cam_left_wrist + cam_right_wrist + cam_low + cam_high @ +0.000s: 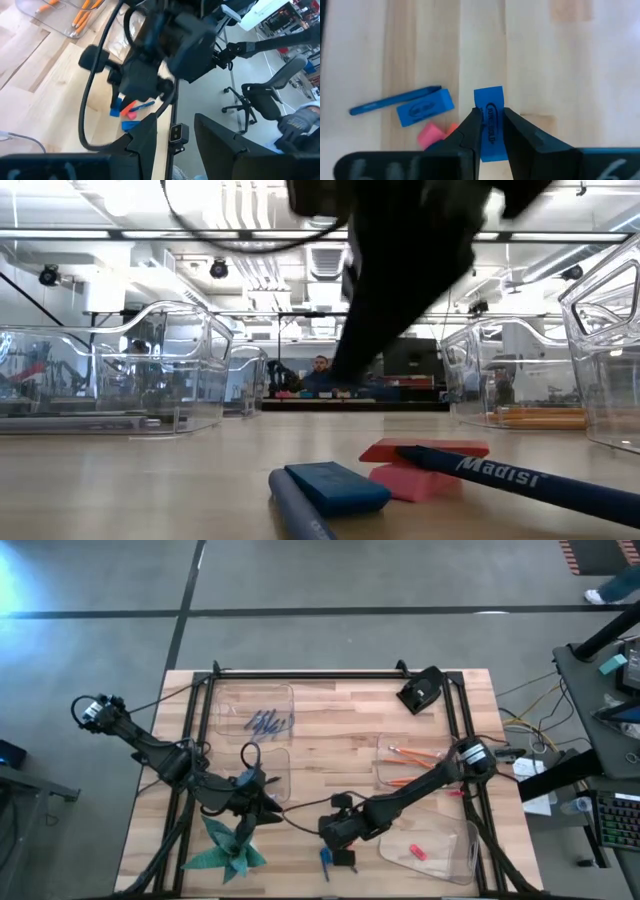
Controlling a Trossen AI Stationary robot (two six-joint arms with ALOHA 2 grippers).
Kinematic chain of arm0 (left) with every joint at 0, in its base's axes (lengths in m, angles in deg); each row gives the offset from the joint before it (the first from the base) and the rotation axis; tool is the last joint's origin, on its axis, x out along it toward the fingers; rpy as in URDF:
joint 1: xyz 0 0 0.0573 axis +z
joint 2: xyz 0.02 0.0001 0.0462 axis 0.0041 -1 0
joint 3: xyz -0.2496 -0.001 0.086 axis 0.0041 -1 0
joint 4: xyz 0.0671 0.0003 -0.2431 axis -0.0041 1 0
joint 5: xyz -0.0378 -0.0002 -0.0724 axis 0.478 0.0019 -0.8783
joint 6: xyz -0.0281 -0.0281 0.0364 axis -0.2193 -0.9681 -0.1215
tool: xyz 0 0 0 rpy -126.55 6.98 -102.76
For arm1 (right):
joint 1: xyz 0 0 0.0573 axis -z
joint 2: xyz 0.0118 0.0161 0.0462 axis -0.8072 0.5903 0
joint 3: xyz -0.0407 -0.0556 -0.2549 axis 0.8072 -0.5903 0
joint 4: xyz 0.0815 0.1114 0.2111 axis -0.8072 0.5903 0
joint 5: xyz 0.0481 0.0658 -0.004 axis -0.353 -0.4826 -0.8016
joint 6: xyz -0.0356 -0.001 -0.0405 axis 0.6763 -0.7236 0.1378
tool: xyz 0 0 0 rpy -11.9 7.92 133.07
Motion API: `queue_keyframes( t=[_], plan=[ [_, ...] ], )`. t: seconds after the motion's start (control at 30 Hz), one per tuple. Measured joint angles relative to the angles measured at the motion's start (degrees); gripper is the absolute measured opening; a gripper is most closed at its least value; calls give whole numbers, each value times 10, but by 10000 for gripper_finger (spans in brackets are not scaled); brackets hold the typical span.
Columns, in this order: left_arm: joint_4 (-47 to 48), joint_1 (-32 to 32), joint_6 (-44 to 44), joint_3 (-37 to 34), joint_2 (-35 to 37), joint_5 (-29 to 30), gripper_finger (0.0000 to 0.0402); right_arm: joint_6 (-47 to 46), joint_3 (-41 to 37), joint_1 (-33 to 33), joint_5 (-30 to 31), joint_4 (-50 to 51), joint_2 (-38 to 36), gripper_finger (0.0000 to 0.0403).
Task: Sort crayons/erasers/pens/pencils in bins
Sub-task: Put the blue eraser into the bottom transparent bin
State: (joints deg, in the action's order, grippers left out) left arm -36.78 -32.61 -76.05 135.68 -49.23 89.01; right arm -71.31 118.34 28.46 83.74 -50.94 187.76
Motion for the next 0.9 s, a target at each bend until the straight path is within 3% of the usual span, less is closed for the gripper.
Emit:
queue_keyframes(
  t=[0.23, 0.5, 0.7, 0.9],
  plan=[
    [1, 0, 2, 0, 0, 0, 118, -10, 1, 0, 4, 29, -62, 58],
    [0, 0, 2, 0, 0, 0, 118, -107, 1, -16, 5, 186, -151, 59],
    [1, 0, 3, 0, 0, 0, 118, -193, 0, -66, 5, 316, -202, 59],
    [1, 0, 16, 0, 0, 0, 118, -280, -4, -131, 5, 353, -221, 59]
  ],
)
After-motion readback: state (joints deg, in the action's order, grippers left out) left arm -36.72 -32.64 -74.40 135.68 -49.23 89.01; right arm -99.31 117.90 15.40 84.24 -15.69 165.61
